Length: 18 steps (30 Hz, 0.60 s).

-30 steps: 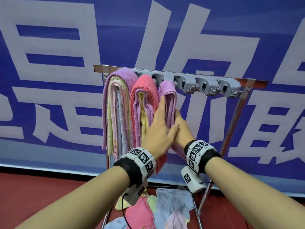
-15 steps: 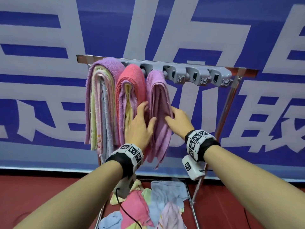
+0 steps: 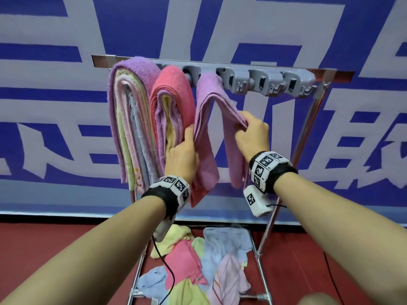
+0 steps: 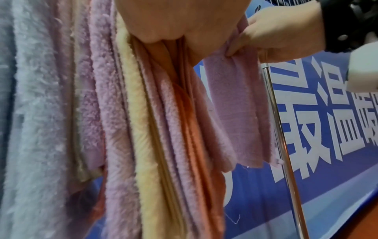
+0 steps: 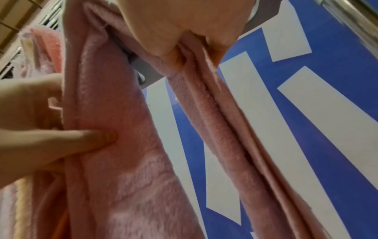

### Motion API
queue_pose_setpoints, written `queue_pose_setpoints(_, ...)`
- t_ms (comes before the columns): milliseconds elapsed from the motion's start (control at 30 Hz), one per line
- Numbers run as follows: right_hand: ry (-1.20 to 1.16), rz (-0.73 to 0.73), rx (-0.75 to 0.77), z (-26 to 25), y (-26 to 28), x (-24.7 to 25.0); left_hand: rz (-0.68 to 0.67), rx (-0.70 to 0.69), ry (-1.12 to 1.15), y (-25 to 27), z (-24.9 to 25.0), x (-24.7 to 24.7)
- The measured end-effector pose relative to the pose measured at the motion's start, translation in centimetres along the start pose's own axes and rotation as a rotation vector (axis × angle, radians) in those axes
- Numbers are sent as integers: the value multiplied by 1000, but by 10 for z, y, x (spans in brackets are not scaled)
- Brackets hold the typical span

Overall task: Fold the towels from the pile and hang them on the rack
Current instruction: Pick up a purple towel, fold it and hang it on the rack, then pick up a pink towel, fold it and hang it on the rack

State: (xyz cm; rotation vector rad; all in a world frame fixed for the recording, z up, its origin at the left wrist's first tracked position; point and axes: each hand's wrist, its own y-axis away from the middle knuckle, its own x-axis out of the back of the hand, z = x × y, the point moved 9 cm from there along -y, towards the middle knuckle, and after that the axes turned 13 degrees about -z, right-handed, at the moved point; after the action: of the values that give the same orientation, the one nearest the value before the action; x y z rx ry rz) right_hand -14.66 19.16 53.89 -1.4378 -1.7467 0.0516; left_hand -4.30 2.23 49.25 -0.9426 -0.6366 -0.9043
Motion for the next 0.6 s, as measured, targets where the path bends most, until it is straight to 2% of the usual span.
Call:
queue_pose_setpoints(100, -51, 19, 57, -11, -2, -4, -61, 22, -10, -2, -2, -9)
queue_pose_setpoints(167, -51, -49, 73, -16, -3, -13, -119, 55, -31, -5, -4, -18)
queue_pose_setpoints(300, -120, -281, -1, -10, 4, -44, -279, 37, 60, 1, -10, -47)
queue_pose_setpoints(400, -5, -543, -97, 12, 23, -88, -429, 80, 162, 17, -28, -86)
queue_pose_setpoints(500, 63, -720, -183, 54, 56, -130, -708, 177, 156, 51, -53, -139)
queue_pose_setpoints(600, 59, -845, -274, 105, 105, -164, -979, 178, 46, 97, -75, -192)
